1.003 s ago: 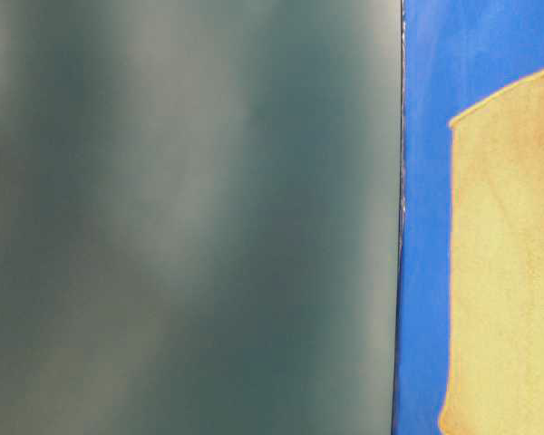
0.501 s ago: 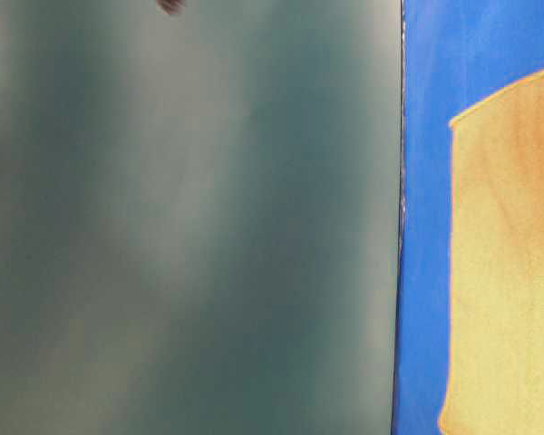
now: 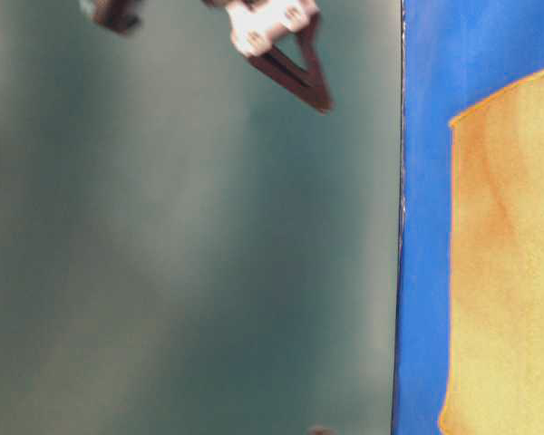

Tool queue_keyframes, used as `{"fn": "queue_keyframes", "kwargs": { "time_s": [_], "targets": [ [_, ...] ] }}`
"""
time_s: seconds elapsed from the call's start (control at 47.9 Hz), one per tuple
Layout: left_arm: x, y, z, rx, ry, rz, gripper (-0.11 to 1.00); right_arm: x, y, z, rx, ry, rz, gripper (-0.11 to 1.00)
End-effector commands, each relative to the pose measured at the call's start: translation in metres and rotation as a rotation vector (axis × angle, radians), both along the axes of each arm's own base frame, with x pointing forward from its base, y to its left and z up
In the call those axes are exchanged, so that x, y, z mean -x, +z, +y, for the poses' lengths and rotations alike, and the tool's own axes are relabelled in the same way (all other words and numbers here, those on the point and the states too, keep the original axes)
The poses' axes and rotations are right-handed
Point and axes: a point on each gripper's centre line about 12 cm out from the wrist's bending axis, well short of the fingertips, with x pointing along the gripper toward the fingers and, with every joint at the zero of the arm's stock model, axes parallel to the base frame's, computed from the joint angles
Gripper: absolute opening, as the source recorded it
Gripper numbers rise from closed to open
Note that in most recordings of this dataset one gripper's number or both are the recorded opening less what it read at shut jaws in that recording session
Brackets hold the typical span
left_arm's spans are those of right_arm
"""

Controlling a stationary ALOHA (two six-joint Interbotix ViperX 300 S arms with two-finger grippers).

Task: Fold the orange towel.
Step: 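Move both grippers to the far corners of the orange towel, then grasp the far left and far right towel corners with both grippers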

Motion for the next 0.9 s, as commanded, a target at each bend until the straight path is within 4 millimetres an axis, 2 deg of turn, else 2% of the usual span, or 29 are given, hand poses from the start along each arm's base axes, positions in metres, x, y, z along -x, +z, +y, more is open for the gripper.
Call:
{"fn": "queue_keyframes", "kwargs": {
  "time_s": [0.0, 0.146, 0.334, 0.481, 0.606, 0.69, 0.752, 0.815, 0.878],
  "targets": [
    [-0.007, -0.01, 0.013, 0.0, 0.031, 0.007, 0.9, -0.012, -0.008, -0.013, -0.005, -0.016, 0.013, 0.58],
    [-0.012, -0.037, 0.029, 0.018, 0.075, 0.043, 0.9, -0.024, -0.037, -0.025, -0.032, -0.027, 0.075, 0.58],
    [-0.014, -0.068, 0.049, 0.049, 0.126, 0.098, 0.9, -0.025, -0.068, -0.036, -0.065, -0.053, 0.133, 0.58],
    [-0.017, -0.085, 0.058, 0.065, 0.139, 0.144, 0.88, -0.024, -0.083, -0.039, -0.075, -0.06, 0.15, 0.58],
    [-0.016, -0.095, 0.067, 0.082, 0.163, 0.167, 0.84, -0.022, -0.086, -0.042, -0.08, -0.071, 0.154, 0.57],
    [-0.016, -0.098, 0.068, 0.081, 0.16, 0.18, 0.75, -0.022, -0.087, -0.043, -0.079, -0.072, 0.154, 0.55],
    [-0.017, -0.099, 0.067, 0.083, 0.157, 0.184, 0.6, -0.022, -0.087, -0.043, -0.077, -0.071, 0.154, 0.49],
    [-0.016, -0.1, 0.066, 0.087, 0.154, 0.192, 0.44, -0.021, -0.088, -0.042, -0.079, -0.07, 0.158, 0.36],
    [-0.016, -0.101, 0.065, 0.087, 0.149, 0.198, 0.29, -0.02, -0.089, -0.042, -0.079, -0.069, 0.161, 0.16]
  ]
}}
